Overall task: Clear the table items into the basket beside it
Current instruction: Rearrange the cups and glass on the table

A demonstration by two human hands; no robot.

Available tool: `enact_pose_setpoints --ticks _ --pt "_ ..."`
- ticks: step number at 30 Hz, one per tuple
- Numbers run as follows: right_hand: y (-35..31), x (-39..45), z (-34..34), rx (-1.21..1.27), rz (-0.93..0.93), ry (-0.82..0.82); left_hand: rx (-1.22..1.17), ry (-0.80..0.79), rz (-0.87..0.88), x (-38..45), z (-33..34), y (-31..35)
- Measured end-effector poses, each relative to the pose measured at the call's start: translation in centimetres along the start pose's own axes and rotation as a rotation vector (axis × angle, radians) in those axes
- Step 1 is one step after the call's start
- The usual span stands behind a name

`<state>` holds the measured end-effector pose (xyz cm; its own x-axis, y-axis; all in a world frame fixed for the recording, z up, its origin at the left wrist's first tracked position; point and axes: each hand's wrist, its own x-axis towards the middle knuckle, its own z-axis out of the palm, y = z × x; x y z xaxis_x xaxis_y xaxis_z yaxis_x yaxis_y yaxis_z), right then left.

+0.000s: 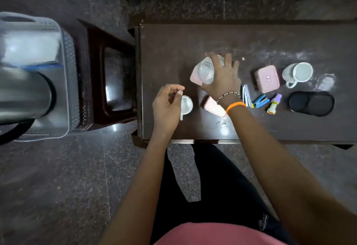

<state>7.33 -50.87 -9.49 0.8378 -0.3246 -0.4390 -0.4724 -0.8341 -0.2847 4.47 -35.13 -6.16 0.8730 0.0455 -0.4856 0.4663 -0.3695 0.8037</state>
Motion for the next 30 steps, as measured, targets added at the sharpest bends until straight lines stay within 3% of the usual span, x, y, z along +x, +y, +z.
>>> enact_pose_setpoints --ticks 6,13,27,30 --pt "5.9 3.7 -1.7 0.028 0.103 0.033 0.106 -0.046 0.039 0.4 4.3 1.8" --pt "9.1 7.0 -0.9 0.027 0.143 -0.067 0.193 -0.087 0.048 0.3 6.5 2.5" --pt "7.9 6.9 0.0 -0.039 0.137 -0.121 0.112 -0.112 -0.017 0.8 3.8 1.4" --pt "4.7 5.3 0.5 -0.100 0.042 -0.064 0.039 -0.080 -0.029 1.1 0.9 0.8"
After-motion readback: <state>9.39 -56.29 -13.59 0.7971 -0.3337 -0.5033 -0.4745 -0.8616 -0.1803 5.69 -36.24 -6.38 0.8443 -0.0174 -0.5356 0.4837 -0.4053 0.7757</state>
